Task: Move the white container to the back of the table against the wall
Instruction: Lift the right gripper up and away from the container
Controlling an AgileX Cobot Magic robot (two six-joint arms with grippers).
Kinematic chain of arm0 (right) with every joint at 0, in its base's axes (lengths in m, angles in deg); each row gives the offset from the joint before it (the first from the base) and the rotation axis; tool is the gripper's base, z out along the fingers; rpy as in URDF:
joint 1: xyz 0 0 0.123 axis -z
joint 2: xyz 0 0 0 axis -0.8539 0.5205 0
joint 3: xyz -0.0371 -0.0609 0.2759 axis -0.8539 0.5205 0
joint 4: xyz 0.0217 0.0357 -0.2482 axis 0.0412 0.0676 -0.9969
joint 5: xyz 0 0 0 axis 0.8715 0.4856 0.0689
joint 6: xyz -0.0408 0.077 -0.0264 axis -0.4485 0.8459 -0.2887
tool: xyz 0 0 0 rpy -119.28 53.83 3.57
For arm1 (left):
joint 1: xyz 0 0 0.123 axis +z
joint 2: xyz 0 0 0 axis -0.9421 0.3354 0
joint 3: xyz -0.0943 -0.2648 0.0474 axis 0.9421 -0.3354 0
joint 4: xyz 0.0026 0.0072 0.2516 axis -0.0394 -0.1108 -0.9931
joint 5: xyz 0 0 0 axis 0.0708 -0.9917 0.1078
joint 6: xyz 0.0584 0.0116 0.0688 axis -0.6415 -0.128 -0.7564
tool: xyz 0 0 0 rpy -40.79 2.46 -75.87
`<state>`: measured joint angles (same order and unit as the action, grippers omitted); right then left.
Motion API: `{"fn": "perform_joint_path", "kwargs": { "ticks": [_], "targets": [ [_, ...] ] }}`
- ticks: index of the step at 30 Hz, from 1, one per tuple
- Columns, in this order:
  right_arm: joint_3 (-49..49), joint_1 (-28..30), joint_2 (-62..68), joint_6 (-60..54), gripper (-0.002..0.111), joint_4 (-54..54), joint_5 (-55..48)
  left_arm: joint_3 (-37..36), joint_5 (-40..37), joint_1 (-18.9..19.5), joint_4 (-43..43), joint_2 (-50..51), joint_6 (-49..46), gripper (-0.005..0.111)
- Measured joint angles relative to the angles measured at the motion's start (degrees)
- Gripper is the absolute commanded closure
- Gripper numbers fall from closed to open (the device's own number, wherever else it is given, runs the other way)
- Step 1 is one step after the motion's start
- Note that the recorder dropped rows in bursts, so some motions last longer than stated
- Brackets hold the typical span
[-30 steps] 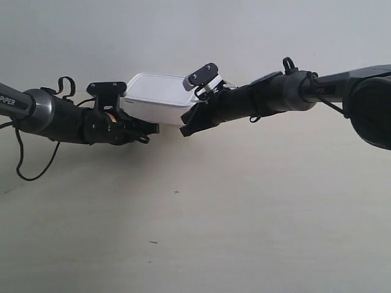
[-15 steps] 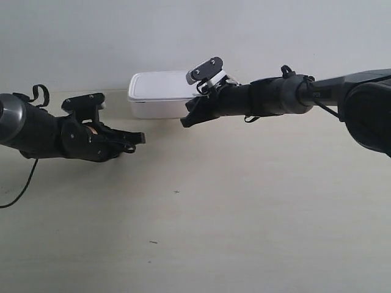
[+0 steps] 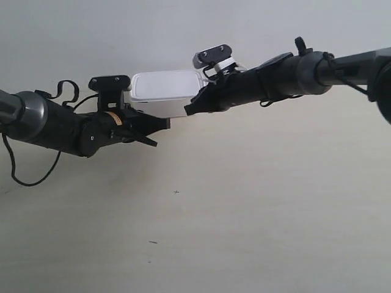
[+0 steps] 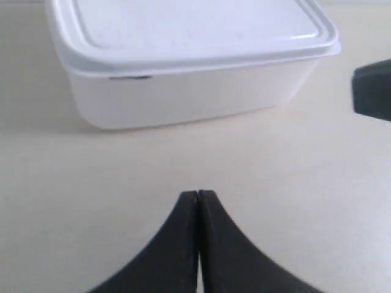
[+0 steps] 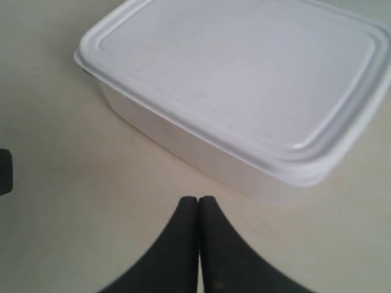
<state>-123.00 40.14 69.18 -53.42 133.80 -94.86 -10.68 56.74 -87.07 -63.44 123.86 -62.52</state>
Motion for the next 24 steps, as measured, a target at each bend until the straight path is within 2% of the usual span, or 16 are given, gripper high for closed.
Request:
{"fn": "perform_joint_path", "kwargs": {
  "ticks": [6,16,24],
  "targets": [
    [7.50,1.96,-8.36,2.10,0.108,-0.63,0.72,4.44,0.56,0.00,-0.05,3.24,0.57,0.107],
    [18.94,2.07,-23.57,2.10,0.108,-1.47,4.17,11.13,0.89,0.00,-0.20,7.42,0.71,0.107],
    [22.66,2.07,-33.38,2.10,0.108,-1.84,6.58,14.82,0.88,0.00,-0.20,9.45,0.80,0.107]
  ]
}}
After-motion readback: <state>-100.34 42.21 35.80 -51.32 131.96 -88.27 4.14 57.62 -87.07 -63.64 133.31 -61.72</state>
